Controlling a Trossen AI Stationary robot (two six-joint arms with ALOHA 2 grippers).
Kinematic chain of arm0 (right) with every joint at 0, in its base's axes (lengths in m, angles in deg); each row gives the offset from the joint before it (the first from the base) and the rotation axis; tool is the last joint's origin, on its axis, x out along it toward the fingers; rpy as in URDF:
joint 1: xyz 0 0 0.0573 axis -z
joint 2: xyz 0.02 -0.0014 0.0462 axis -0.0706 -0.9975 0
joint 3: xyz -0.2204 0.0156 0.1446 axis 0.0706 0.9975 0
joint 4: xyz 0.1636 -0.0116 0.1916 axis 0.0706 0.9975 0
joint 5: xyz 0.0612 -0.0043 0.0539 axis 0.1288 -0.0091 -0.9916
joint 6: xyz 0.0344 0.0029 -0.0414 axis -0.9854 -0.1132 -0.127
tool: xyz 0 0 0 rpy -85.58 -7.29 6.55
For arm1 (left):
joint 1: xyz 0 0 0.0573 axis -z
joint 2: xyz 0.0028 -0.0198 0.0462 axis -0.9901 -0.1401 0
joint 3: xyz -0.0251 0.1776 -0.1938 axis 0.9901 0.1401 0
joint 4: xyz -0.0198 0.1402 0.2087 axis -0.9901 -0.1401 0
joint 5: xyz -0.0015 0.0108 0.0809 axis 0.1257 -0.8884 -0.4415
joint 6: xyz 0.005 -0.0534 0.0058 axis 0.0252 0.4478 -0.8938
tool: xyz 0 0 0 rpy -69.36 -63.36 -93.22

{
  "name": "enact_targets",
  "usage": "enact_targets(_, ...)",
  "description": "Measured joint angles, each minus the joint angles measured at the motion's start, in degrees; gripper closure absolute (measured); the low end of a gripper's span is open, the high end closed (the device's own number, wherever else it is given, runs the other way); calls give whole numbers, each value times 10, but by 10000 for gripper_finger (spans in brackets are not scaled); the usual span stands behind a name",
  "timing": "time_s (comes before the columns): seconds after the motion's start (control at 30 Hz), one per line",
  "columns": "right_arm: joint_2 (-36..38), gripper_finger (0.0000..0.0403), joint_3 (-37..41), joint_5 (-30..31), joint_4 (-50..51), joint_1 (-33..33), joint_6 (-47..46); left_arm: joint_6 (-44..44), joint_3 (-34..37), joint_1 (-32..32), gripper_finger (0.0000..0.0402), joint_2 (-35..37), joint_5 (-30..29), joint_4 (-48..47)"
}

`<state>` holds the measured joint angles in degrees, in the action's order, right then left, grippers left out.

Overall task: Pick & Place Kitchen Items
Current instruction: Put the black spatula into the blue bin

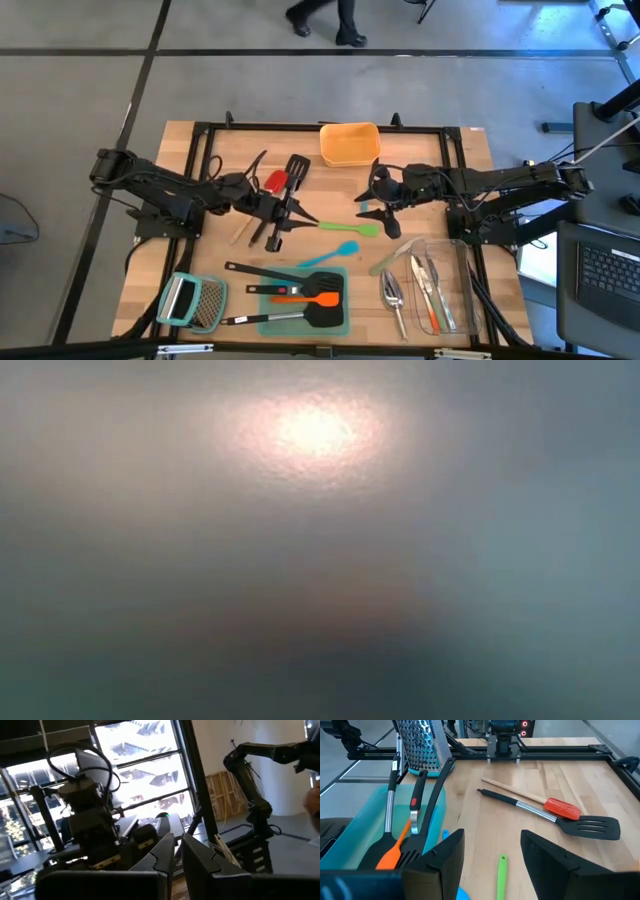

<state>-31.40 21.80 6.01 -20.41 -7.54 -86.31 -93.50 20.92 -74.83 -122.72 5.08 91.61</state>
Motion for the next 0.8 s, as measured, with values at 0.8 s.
enact_targets(0.8, -73, 206, 0, 21, -126, 0, -45, 112, 0, 0, 373, -33, -91, -50)
